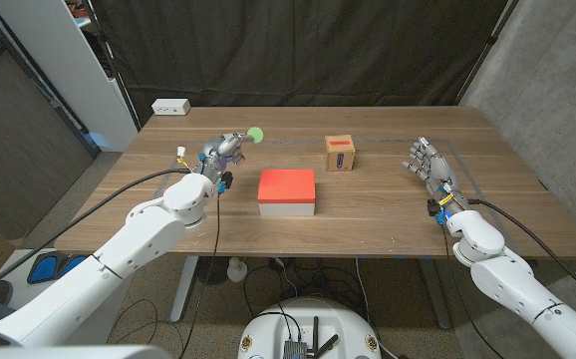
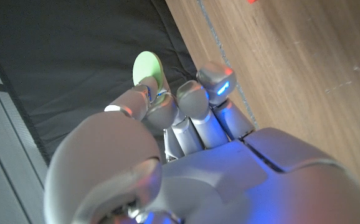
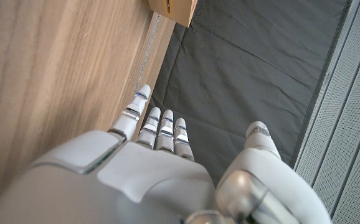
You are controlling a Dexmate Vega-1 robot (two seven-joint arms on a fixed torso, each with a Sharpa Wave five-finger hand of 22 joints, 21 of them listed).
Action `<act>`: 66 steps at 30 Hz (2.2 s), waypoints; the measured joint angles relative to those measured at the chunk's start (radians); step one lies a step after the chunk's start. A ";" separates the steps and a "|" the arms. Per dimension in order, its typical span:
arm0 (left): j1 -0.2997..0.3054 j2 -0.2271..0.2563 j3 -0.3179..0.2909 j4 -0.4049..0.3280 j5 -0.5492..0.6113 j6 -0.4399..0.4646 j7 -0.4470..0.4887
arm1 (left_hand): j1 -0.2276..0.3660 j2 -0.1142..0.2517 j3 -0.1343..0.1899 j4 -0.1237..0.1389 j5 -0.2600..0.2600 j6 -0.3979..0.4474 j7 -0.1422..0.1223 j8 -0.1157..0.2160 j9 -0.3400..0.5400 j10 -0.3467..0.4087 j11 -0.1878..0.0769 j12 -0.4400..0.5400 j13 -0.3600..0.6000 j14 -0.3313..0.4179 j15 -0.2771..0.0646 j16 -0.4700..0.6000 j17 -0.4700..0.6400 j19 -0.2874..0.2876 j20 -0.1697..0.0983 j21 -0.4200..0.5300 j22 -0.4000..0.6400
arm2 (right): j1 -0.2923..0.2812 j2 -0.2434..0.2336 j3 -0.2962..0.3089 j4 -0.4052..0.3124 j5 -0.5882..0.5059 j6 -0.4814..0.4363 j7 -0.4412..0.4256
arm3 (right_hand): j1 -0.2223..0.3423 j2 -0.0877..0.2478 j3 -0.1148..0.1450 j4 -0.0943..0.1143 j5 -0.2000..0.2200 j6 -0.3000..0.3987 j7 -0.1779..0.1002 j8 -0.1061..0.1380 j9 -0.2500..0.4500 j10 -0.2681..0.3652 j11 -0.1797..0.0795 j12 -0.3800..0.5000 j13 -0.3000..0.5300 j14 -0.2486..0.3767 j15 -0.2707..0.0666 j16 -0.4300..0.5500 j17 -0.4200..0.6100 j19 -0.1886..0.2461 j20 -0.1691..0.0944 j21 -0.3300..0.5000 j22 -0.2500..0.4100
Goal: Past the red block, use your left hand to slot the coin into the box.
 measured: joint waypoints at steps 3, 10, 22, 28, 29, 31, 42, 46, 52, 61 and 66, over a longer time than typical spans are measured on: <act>-0.012 -0.013 0.019 0.003 0.075 0.000 0.021 | 0.001 -0.001 -0.003 -0.003 0.000 0.002 0.002 -0.003 -0.005 0.000 0.001 0.007 0.003 0.000 0.000 0.000 0.003 0.000 0.000 0.007 0.004 | -0.005 0.001 0.003 -0.001 0.000 0.002 -0.001 | 0.000 0.000 0.000 0.000 0.000 0.000 0.000 0.000 0.000 0.000 0.000 0.000 0.000 0.000 0.000 0.000 0.000 0.000 0.000 0.000 0.000; -0.050 -0.044 0.068 0.007 0.246 0.033 0.059 | 0.006 -0.005 -0.003 -0.003 -0.002 0.003 0.003 -0.004 -0.007 -0.005 0.009 0.011 0.000 0.000 0.000 0.008 0.012 -0.007 0.003 0.018 0.014 | -0.021 0.002 0.012 -0.004 0.001 0.011 -0.005 | 0.000 0.000 0.000 0.000 0.000 0.000 0.000 0.000 0.000 0.000 0.000 0.000 0.000 0.000 0.000 0.000 0.000 0.000 0.000 0.000 0.000; -0.112 -0.078 0.133 0.006 0.482 0.112 0.075 | 0.020 -0.002 -0.006 0.000 -0.005 0.008 0.008 -0.011 -0.006 -0.001 0.014 0.011 0.001 0.000 0.000 0.008 0.012 -0.007 0.003 0.026 0.014 | -0.048 0.003 0.027 -0.011 0.006 0.023 -0.008 | 0.000 0.000 0.000 0.000 0.000 0.000 0.000 0.000 0.000 0.000 0.000 0.000 0.000 0.000 0.000 0.000 0.000 0.000 0.000 0.000 0.000; -0.144 -0.088 0.158 0.003 0.568 0.154 0.053 | 0.035 -0.001 -0.010 -0.004 -0.005 0.009 0.009 -0.019 -0.007 0.000 0.014 0.014 0.003 0.000 0.000 0.008 0.011 -0.007 0.003 0.028 0.012 | -0.058 0.003 0.032 -0.015 0.006 0.029 -0.009 | 0.000 0.000 0.000 0.000 0.000 0.000 0.000 0.000 0.000 0.000 0.000 0.000 0.000 0.000 0.000 0.000 0.000 0.000 0.000 0.000 0.000; -0.144 -0.088 0.158 0.003 0.572 0.156 0.052 | 0.035 -0.001 -0.011 -0.004 -0.003 0.009 0.009 -0.019 -0.007 0.000 0.014 0.018 0.003 0.000 0.000 0.008 0.012 -0.007 0.003 0.032 0.014 | -0.060 0.004 0.033 -0.016 0.006 0.029 -0.009 | 0.000 0.000 0.000 0.000 0.000 0.000 0.000 0.000 0.000 0.000 0.000 0.000 0.000 0.000 0.000 0.000 0.000 0.000 0.000 0.000 0.000; -0.160 -0.092 0.168 0.002 0.599 0.174 0.037 | 0.035 -0.001 -0.010 -0.004 -0.003 0.009 0.009 -0.019 -0.007 0.000 0.014 0.019 0.003 0.000 0.000 0.008 0.012 -0.007 0.003 0.034 0.014 | -0.063 0.004 0.034 -0.017 0.006 0.030 -0.009 | 0.000 0.000 0.000 0.000 0.000 0.000 0.000 0.000 0.000 0.000 0.000 0.000 0.000 0.000 0.000 0.000 0.000 0.000 0.000 0.000 0.000; -0.240 -0.100 0.211 0.001 0.687 0.254 -0.053 | 0.035 -0.001 -0.016 0.001 0.001 0.011 0.011 -0.026 -0.001 0.001 0.015 0.024 0.009 0.000 0.000 0.008 0.011 -0.007 0.003 0.034 0.017 | -0.072 0.008 0.037 -0.018 0.006 0.036 -0.009 | 0.000 0.000 0.000 0.000 0.000 0.000 0.000 0.000 0.000 0.000 0.000 0.000 0.000 0.000 0.000 0.000 0.000 0.000 0.000 0.000 0.000; -0.275 -0.101 0.231 0.006 0.715 0.281 -0.094 | 0.035 -0.002 -0.016 0.001 0.001 0.012 0.012 -0.027 -0.001 0.002 0.016 0.024 0.006 0.000 0.000 0.008 0.012 -0.007 0.003 0.034 0.017 | -0.073 0.009 0.037 -0.018 0.007 0.037 -0.009 | 0.000 0.000 0.000 0.000 0.000 0.000 0.000 0.000 0.000 0.000 0.000 0.000 0.000 0.000 0.000 0.000 0.000 0.000 0.000 0.000 0.000; -0.334 -0.101 0.271 0.020 0.764 0.317 -0.158 | 0.037 -0.003 -0.016 0.001 0.001 0.012 0.012 -0.031 -0.001 0.002 0.016 0.027 0.010 0.000 0.000 0.012 0.012 -0.007 0.003 0.034 0.014 | -0.075 0.010 0.038 -0.018 0.006 0.039 -0.008 | 0.000 0.000 0.000 0.000 0.000 0.000 0.000 0.000 0.000 0.000 0.000 0.000 0.000 0.000 0.000 0.000 0.000 0.000 0.000 0.000 0.000; -0.415 -0.109 0.337 0.054 0.850 0.345 -0.231 | 0.042 -0.008 -0.016 0.001 0.001 0.012 0.012 -0.034 0.003 0.001 0.015 0.027 0.006 0.000 0.000 0.012 0.012 -0.007 0.003 0.034 0.017 | -0.077 0.012 0.040 -0.014 0.006 0.041 -0.006 | 0.000 0.000 -0.002 -0.002 0.000 0.000 0.000 0.000 0.000 0.000 0.000 0.000 0.000 0.000 0.000 0.000 0.000 0.000 0.000 0.000 0.000; -0.470 -0.123 0.382 0.083 0.910 0.359 -0.287 | 0.042 -0.008 -0.016 0.001 0.000 0.012 0.012 -0.038 0.007 0.001 0.015 0.027 0.004 0.000 0.000 0.012 0.017 -0.007 0.003 0.034 0.016 | -0.077 0.014 0.040 -0.010 0.007 0.043 -0.004 | 0.000 0.000 -0.002 -0.002 0.000 0.000 0.000 0.000 0.000 0.000 0.000 0.000 0.000 0.000 0.000 0.000 0.000 0.000 0.000 0.000 0.000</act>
